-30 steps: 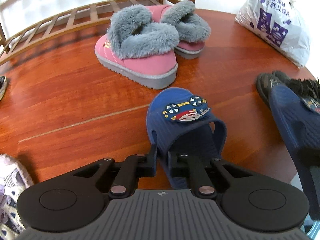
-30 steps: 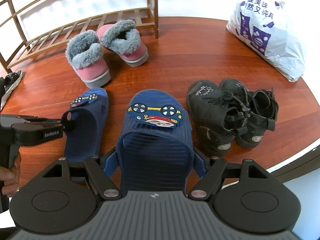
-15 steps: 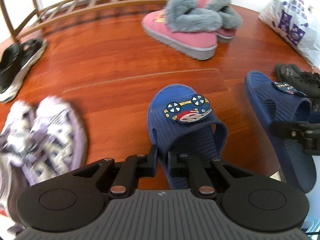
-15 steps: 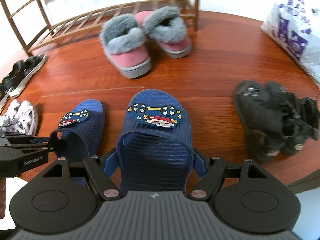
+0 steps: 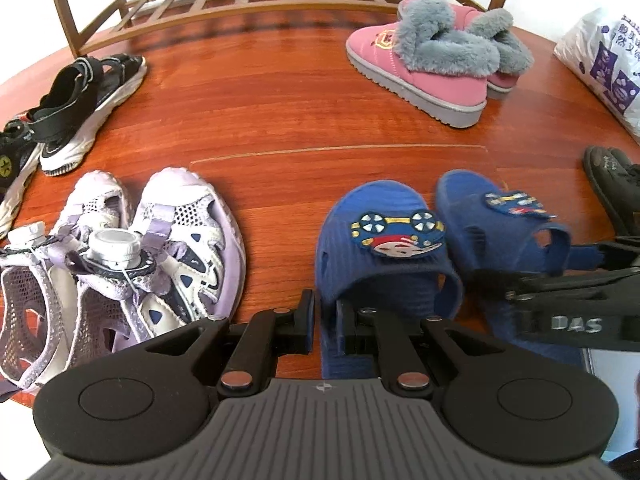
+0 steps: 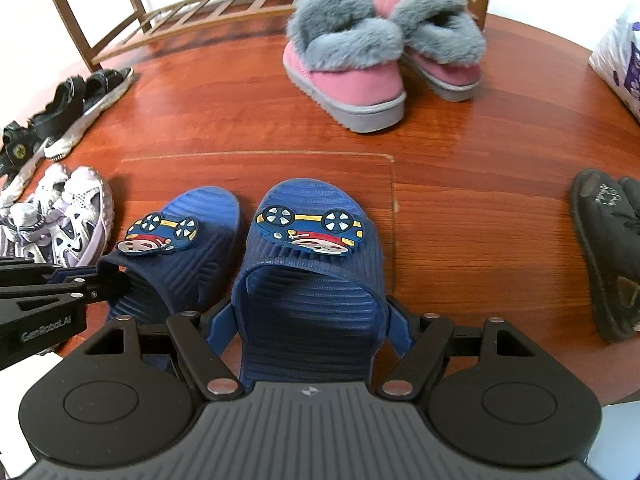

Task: Organize scattered shoes
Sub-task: 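Carry the blue slipper with the right tool while the left tool grasps the other slipper, then set the blue slippers side by side and open both tools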

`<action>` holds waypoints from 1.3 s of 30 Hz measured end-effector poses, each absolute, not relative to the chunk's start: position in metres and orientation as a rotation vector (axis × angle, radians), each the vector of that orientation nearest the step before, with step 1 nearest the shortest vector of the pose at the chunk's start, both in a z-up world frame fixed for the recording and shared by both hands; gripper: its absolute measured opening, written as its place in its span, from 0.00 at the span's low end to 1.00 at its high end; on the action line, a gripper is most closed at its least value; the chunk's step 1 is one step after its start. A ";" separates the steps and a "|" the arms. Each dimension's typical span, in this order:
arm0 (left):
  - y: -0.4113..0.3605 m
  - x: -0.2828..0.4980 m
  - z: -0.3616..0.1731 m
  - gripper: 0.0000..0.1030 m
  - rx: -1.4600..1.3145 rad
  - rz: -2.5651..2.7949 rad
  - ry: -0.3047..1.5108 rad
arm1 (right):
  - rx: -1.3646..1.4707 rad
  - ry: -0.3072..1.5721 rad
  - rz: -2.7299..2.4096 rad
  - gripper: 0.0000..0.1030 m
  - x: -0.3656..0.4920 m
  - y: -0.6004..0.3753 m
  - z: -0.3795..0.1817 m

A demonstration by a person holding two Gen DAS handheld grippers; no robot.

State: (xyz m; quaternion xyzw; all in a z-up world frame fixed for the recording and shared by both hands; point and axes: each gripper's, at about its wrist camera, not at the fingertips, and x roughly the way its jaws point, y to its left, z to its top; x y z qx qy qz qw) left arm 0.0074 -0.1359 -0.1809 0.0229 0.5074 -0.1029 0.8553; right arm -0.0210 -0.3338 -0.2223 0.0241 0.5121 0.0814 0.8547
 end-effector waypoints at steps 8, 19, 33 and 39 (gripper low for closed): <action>-0.135 0.005 -0.178 0.15 0.034 -0.249 1.053 | 0.025 1.094 0.165 0.78 -0.014 -0.325 -0.226; -0.123 -0.001 -0.157 0.49 0.055 -0.262 1.005 | 0.004 1.060 0.161 0.83 -0.015 -0.324 -0.216; -0.117 0.022 -0.119 0.61 -0.001 -0.266 0.975 | -0.057 0.938 0.170 0.84 -0.021 -0.337 -0.157; -0.129 0.047 -0.102 0.63 -0.041 -0.260 0.958 | -0.051 0.921 0.166 0.84 -0.009 -0.359 -0.144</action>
